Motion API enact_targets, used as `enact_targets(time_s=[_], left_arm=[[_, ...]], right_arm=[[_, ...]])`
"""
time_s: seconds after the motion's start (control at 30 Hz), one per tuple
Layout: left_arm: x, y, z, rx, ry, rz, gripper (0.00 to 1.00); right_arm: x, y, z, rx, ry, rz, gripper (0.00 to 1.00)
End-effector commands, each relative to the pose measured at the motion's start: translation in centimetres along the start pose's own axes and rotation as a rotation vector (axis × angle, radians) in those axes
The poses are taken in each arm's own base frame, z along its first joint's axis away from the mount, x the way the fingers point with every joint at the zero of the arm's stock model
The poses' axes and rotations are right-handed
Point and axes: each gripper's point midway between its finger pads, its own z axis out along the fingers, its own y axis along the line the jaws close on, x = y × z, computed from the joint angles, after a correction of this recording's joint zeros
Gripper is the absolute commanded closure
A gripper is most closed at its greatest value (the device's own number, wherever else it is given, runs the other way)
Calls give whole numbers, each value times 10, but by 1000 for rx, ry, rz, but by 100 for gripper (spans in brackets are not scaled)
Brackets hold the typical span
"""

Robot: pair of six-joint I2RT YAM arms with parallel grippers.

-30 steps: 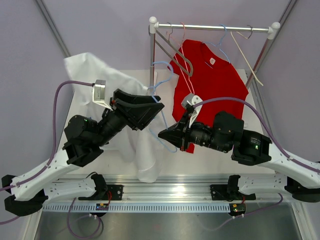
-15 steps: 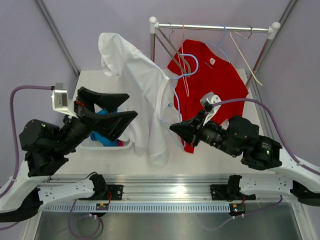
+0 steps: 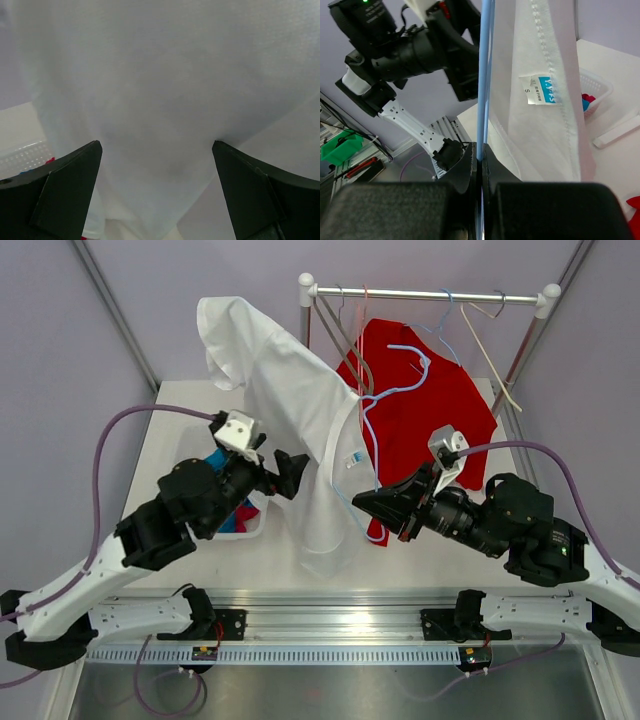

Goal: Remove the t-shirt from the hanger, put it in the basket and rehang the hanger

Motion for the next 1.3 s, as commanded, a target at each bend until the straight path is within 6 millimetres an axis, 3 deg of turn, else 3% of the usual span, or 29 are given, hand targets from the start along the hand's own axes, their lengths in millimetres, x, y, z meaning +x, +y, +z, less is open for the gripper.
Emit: enact_targets(time_s=[0.0,0.1,0.13,0.2,0.23,0.27,0.3,0.47,0.6,0.7,0.8,0.83,0.9,0.93,0.97,1.03,1.07,1.1,1.17,1.27], left_arm=[[-38,5,9,-51,-85,68,1],[-47,1,25,-74,-107,115,2],[-53,3,29,-92,-132,135,12],[-57,9,28,-124,-152,145,47],[-60,17,25,-167,-160,138,84],[-63,23,18,-182,-174,129,96],[-63,28,14,-196,-181,123,100],[-71,60,-16,-295,-235,84,100],[-79,82,-28,-374,-233,89,100],[-85,94,-22,-431,-222,104,100],[-107,109,-22,-481,-253,78,100],[-107,117,-13,-496,-240,69,100],[-134,123,-15,-506,-290,37,100],[-133,131,-3,-527,-261,51,100],[-160,132,-9,-524,-307,33,100],[-169,142,-2,-544,-283,28,100],[-167,147,14,-554,-254,36,100],[-182,149,11,-560,-282,28,100],[-178,164,20,-585,-260,9,100],[-176,172,17,-577,-276,-56,100]], right_arm=[[-28,18,-9,-77,-79,25,100],[-25,20,-12,-98,-70,34,100],[-25,21,-13,-101,-70,40,100],[-25,18,-18,-92,-76,44,100],[-22,16,-20,-83,-68,43,100],[-21,13,-24,-71,-69,49,100],[-19,10,-25,-61,-66,49,100],[0,-3,-37,-10,-12,68,100],[33,-6,-44,0,112,100,100],[63,0,-52,-38,237,133,100],[99,-1,-63,-36,381,170,100],[112,-4,-70,-23,433,188,100],[126,-2,-77,-34,484,208,100],[127,6,-85,-88,495,224,100],[129,8,-88,-102,500,233,100],[127,17,-100,-163,509,240,100],[127,20,-103,-182,510,240,100],[127,23,-106,-204,513,240,100],[124,33,-112,-281,502,228,100],[108,46,-118,-379,444,199,100]])
